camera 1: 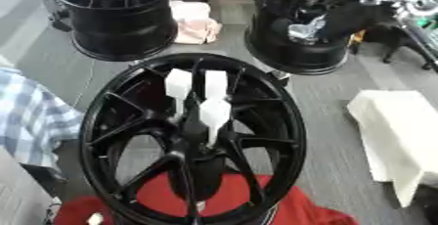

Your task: Pull the pin out of the wheel hub.

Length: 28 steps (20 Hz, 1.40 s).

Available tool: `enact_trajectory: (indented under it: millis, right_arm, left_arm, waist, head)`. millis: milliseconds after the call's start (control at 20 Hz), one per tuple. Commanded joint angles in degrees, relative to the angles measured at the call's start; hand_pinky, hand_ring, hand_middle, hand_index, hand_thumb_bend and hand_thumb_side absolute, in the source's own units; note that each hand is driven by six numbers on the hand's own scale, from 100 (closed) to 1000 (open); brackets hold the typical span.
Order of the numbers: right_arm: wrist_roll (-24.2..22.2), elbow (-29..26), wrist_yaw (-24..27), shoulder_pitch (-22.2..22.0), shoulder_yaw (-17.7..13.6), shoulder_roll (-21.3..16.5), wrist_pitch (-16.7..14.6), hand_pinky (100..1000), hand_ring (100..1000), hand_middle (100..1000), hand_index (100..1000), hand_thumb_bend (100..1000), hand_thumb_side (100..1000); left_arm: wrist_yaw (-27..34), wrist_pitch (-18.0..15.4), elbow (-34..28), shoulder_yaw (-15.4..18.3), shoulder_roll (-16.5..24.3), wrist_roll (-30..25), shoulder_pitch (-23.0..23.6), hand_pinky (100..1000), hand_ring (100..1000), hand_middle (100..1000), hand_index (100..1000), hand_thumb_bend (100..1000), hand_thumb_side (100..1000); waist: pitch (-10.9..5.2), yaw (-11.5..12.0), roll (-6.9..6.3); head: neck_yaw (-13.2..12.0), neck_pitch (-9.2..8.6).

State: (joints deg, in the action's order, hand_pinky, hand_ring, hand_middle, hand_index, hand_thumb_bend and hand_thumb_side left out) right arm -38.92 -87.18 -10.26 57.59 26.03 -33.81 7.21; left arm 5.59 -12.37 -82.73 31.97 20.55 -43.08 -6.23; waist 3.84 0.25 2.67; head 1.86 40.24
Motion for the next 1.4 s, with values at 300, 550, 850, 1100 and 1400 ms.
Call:
enact_trajectory:
  millis: [300, 550, 850, 1100, 1400]
  right_arm:
    - [-4.1, 12.7, -9.0, 4.7, 0.5, 10.8, -3.8, 839, 874, 900, 946, 211, 507]
    - [-4.3, 19.0, -13.3, 4.9, -0.3, 14.3, -6.0, 841, 879, 899, 952, 227, 512]
    - [-5.9, 22.7, -18.7, 5.0, -1.0, 16.1, -7.7, 851, 901, 913, 957, 264, 512]
    - [-7.3, 24.3, -22.2, 5.1, -1.5, 16.9, -8.9, 845, 892, 904, 956, 267, 511]
    - [-9.7, 26.3, -25.7, 4.7, -1.8, 17.9, -9.7, 835, 874, 877, 944, 272, 505]
  left_arm:
    - [-0.1, 0.9, -2.0, -0.4, -0.1, -1.0, -1.2, 609, 575, 604, 782, 457, 555]
    - [-0.4, 1.3, -2.2, -0.4, -0.9, -1.3, -1.1, 608, 575, 604, 782, 457, 555]
    - [-0.6, 1.5, -2.2, -0.4, -1.2, -1.3, -1.1, 607, 575, 604, 783, 458, 556]
    - [-0.8, 1.6, -2.2, -0.4, -1.4, -1.5, -1.1, 607, 576, 604, 783, 457, 556]
    - [-0.9, 1.8, -2.3, -0.4, -1.7, -1.5, -1.1, 606, 576, 604, 783, 455, 557]
  waist:
    - [-0.79, 0.9, -0.34]
    - [-0.66, 1.4, -0.38]
    - [-0.64, 1.5, -0.43]
    - [-0.67, 1.6, -0.44]
    - [-0.68, 1.8, -0.44]
  head:
    - [1.1, -0.51]
    - [1.5, -0.68]
    - [1.7, -0.72]
    - [1.9, -0.68]
    - [2.0, -0.65]
